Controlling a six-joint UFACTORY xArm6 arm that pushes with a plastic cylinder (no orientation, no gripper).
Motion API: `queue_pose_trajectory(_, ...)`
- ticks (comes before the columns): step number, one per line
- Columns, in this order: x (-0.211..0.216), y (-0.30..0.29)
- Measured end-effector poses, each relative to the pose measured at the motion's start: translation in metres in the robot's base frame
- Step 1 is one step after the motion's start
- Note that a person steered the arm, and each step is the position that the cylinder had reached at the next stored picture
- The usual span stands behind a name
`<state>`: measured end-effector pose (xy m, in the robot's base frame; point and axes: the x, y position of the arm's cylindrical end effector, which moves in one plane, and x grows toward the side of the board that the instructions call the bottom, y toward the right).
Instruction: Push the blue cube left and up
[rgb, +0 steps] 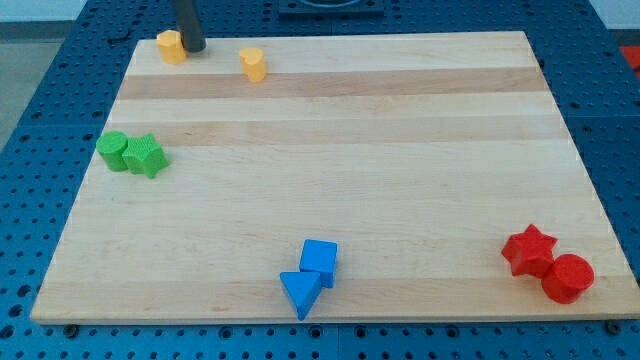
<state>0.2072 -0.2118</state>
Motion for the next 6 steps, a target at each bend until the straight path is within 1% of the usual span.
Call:
queue_pose_trajectory(4,-0.001,-0.015)
queue_pose_trajectory(5,-0.001,0.0)
queue_pose_trajectory(6,-0.004,0.075)
